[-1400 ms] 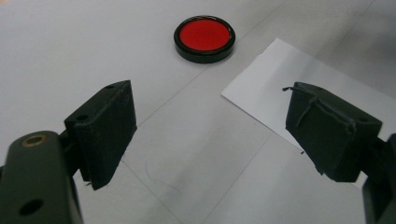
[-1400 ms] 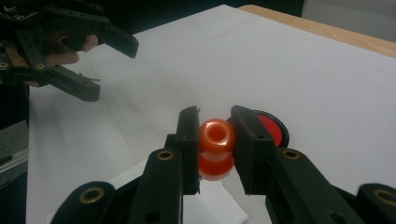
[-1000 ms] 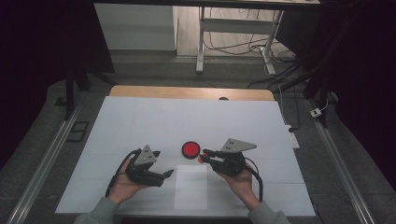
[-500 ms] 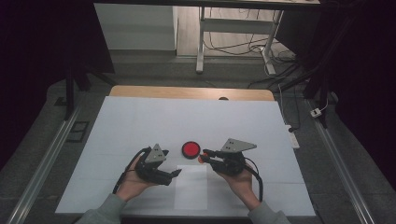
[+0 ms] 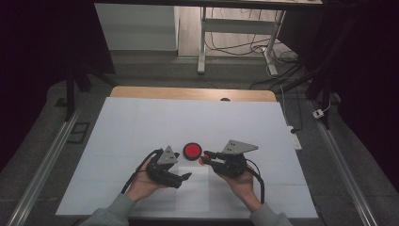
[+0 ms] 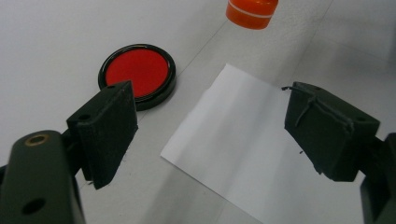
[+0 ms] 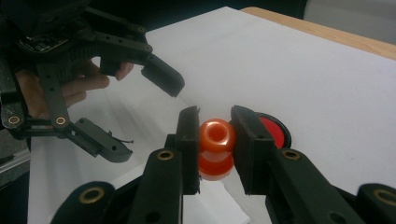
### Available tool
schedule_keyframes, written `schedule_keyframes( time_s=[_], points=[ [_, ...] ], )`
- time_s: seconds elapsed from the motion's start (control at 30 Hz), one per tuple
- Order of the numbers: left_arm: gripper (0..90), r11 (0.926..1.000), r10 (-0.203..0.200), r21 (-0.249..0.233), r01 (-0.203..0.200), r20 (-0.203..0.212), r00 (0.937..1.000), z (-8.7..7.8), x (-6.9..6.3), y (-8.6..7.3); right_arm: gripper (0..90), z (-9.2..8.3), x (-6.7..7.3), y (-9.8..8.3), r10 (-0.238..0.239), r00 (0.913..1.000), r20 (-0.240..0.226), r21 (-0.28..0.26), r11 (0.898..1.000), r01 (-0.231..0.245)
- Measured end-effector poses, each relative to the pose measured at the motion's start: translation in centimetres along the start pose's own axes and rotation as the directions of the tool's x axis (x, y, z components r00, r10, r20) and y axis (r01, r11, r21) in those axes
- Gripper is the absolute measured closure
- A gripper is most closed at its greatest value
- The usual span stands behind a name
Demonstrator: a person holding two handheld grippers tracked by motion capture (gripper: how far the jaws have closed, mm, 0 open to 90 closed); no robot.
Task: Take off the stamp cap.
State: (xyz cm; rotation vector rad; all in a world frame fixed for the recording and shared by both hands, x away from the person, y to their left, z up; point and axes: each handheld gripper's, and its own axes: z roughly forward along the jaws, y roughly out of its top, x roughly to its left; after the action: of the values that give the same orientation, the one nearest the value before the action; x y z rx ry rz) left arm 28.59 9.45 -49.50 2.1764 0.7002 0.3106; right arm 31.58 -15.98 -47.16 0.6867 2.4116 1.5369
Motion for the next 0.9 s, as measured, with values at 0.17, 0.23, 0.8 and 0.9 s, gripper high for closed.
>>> schedule_keyframes(
  time_s=[0.17,0.23,0.8,0.9],
  points=[
    [17.4,1.0,0.001,0.004,-0.001,0.006,1.0,0.3,-0.1,0.2,71.8,0.0,0.0,0.0,0.0,1.0,-0.001,0.001,1.0,0.0],
    [17.5,1.0,0.0,0.001,0.0,0.009,1.0,0.4,-0.1,0.3,71.9,0.0,0.0,0.0,0.0,1.0,-0.001,0.0,1.0,0.0],
    [17.7,0.9999,0.011,-0.004,-0.011,0.031,0.9995,1.4,-0.6,1.3,71.9,0.1,0.2,0.0,-0.01,0.9998,-0.017,-0.006,1.0,0.01],
    [17.7,0.9999,0.01,-0.004,-0.01,0.032,0.9994,1.6,-0.6,1.4,71.9,0.1,0.2,0.0,-0.009,0.9998,-0.017,-0.006,1.0,0.009]
  ],
)
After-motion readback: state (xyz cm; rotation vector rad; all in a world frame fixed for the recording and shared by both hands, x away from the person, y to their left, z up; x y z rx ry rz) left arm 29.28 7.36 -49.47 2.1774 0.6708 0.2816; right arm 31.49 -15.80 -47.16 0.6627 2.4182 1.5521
